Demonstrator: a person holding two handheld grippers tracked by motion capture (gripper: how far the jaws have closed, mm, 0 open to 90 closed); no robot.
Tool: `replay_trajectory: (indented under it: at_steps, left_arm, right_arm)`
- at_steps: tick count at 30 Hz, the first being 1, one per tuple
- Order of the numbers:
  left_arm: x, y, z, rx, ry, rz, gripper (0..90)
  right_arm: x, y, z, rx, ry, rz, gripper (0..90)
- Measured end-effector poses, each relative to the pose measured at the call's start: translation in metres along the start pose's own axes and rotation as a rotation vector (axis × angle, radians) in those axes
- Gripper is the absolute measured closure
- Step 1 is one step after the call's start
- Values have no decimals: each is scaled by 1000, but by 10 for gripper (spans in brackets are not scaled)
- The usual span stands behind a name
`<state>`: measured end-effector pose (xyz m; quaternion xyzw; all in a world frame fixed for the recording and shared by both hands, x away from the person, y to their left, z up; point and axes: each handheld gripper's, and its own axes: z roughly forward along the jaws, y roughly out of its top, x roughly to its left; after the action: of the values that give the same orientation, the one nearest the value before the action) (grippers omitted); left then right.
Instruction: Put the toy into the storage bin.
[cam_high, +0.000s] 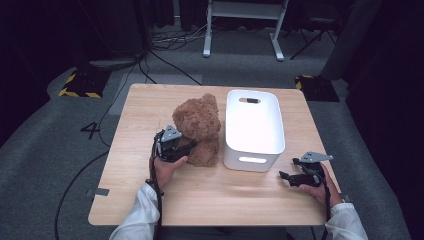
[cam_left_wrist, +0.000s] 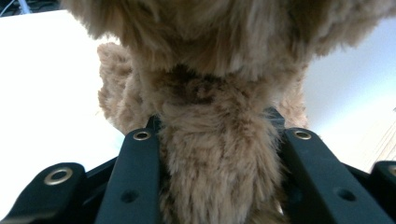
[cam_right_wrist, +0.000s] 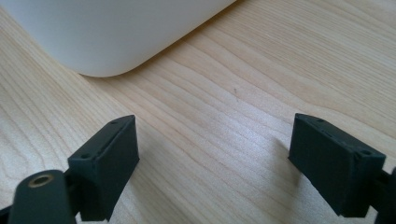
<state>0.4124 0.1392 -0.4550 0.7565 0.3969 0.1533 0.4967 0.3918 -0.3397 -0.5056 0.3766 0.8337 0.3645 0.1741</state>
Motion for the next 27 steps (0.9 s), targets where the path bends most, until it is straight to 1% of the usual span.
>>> replay_trajectory:
  at_steps: [2,7,13,17,22,23,27]
  left_arm:
    - [0,1,0,-2,-2,6,642]
    - [0,1,0,-13,-4,-1,657]
    - [-4,4,0,-35,-7,22,680]
    - [-5,6,-1,-46,-22,21,694]
    - [-4,8,-6,-69,-28,14,702]
    - [-4,8,-8,-80,-24,12,702]
    - [-4,11,-11,-89,-19,21,703]
  right_arm:
    - [0,0,0,0,1,0,157]
    - [0,0,0,0,4,-2,156]
    - [0,0,0,0,-1,2,157]
    - [0,0,0,0,-2,2,157]
    - [1,-1,-1,0,-1,3,157]
    - [1,-1,-1,0,-1,3,157]
    - [1,-1,-2,0,-1,3,158]
